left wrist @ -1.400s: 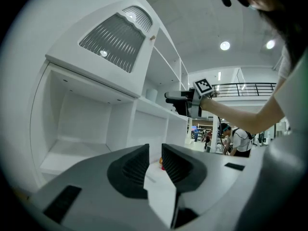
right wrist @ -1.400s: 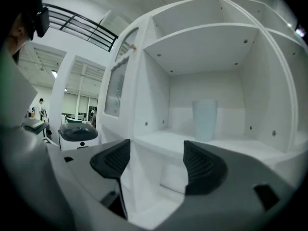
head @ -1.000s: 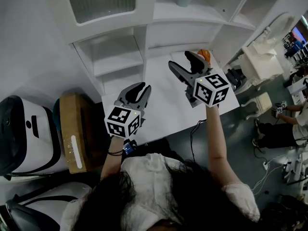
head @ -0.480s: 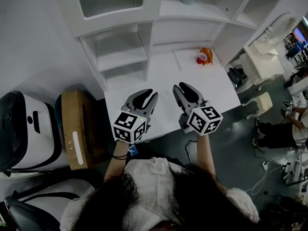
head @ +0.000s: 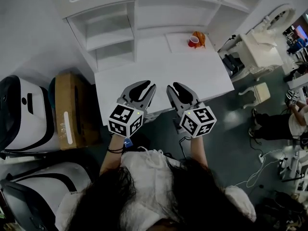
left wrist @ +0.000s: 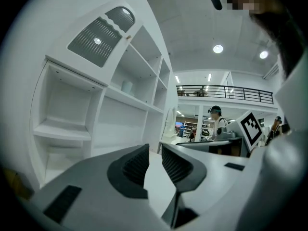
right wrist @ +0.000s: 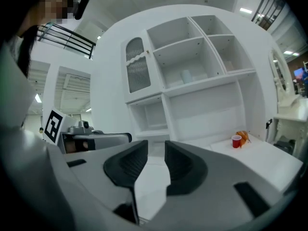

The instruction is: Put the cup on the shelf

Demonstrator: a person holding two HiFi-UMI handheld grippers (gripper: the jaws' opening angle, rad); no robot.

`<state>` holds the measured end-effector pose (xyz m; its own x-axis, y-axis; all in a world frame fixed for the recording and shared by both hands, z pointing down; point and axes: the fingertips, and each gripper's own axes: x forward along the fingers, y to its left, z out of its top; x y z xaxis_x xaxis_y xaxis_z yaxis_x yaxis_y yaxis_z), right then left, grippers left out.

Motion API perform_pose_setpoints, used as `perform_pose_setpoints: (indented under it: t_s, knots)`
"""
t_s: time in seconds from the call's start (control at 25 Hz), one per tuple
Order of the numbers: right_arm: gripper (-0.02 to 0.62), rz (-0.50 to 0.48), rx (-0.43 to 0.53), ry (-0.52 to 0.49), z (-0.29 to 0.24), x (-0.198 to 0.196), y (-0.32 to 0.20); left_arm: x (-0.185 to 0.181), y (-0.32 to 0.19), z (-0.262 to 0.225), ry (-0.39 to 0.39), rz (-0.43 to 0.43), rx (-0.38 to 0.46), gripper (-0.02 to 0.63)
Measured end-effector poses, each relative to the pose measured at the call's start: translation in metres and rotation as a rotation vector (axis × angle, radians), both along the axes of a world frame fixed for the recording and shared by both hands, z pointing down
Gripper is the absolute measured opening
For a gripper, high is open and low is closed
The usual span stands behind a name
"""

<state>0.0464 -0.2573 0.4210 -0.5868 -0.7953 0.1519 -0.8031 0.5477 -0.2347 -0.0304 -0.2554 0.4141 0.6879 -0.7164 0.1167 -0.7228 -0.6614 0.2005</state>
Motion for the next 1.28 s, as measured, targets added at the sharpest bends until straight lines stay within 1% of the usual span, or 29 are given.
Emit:
perform_pose_setpoints:
  t_s: [0.24, 0.44, 0.68, 0.8, 1.0, 1.28]
  knots:
    - [0.117, -0.043, 0.019, -0.014, 0.002, 0.043, 0.064, 0.048, 0.060, 0.003, -0.002, -0.054, 0.000, 0.091]
    - [0.112, -0.077, 0.030, -0.045, 0.005, 0.075, 0.117, 0.081, 0.114, 0.010, 0.008, -0.101, -0.013, 0.091]
    - [0.101, -0.102, 0.035, -0.062, 0.012, 0.097, 0.168, 0.108, 0.169, 0.017, -0.034, -0.121, -0.027, 0.091]
    - [0.095, -0.102, 0.039, -0.058, 0.014, 0.103, 0.184, 0.114, 0.187, 0.015, -0.044, -0.128, -0.025, 0.091]
    - [0.087, -0.111, 0.037, -0.084, 0.014, 0.102, 0.200, 0.115, 0.204, 0.013, -0.048, -0.136, -0.027, 0.091]
    - [0.078, -0.121, 0.035, -0.082, 0.013, 0.088, 0.220, 0.101, 0.225, 0.013, -0.052, -0.144, -0.029, 0.091]
